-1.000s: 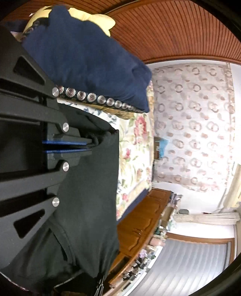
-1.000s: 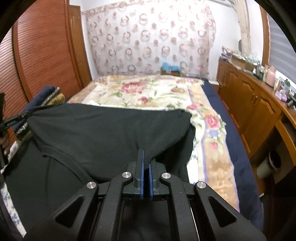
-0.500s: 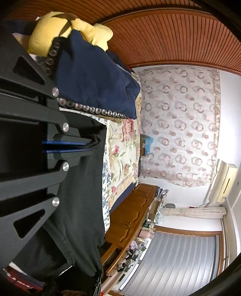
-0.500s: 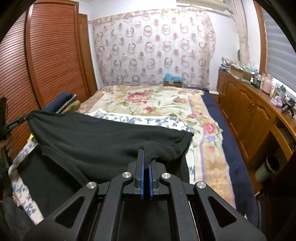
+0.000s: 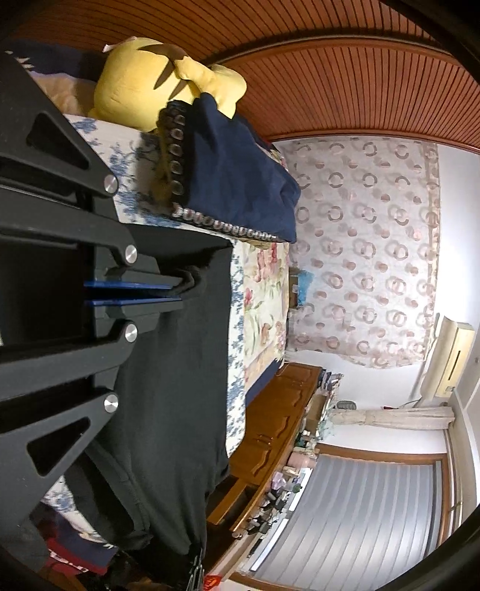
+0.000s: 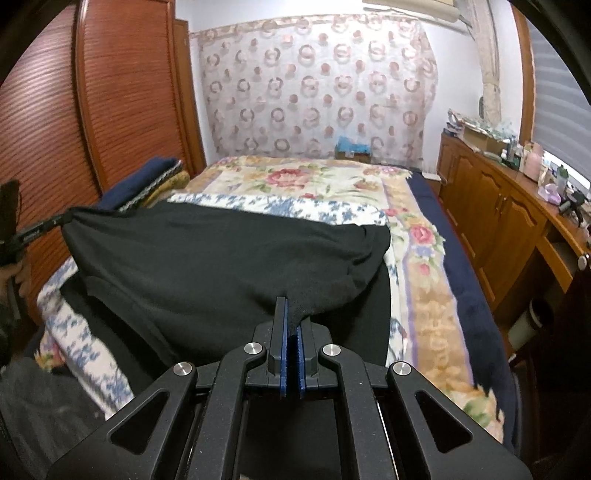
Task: Fold small clothes
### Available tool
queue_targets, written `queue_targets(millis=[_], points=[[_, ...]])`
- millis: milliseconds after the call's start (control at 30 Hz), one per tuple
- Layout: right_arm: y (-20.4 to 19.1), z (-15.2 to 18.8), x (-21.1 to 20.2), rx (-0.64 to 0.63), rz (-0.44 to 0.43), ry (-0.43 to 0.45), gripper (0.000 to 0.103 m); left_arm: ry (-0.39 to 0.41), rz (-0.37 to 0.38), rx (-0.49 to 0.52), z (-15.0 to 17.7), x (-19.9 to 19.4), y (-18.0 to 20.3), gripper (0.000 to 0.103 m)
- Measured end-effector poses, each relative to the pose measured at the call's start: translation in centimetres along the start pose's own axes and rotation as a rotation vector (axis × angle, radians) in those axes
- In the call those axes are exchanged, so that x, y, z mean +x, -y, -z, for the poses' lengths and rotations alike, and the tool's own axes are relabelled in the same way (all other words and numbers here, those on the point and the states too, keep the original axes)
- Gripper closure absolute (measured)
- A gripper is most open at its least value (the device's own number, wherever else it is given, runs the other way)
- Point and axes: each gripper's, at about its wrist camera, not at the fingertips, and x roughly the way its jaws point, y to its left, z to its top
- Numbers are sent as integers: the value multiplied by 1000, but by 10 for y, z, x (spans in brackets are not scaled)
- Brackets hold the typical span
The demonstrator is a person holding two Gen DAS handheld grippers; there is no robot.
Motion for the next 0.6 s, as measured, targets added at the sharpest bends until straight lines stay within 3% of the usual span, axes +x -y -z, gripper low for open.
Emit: queue_targets(millis=[233, 500, 533, 600], points=[[-6, 16, -9, -9, -4, -40, 102, -61, -30, 14, 24, -1, -4, 101], [-2, 54, 26, 32, -46, -181, 101, -197, -60, 32, 61, 23, -7, 98], [-2, 57, 27, 31, -38, -184, 95, -209, -59, 32, 64, 24, -7, 97], [1, 60, 26, 34, -22, -180, 93, -216, -55, 30, 67, 22, -9, 94]])
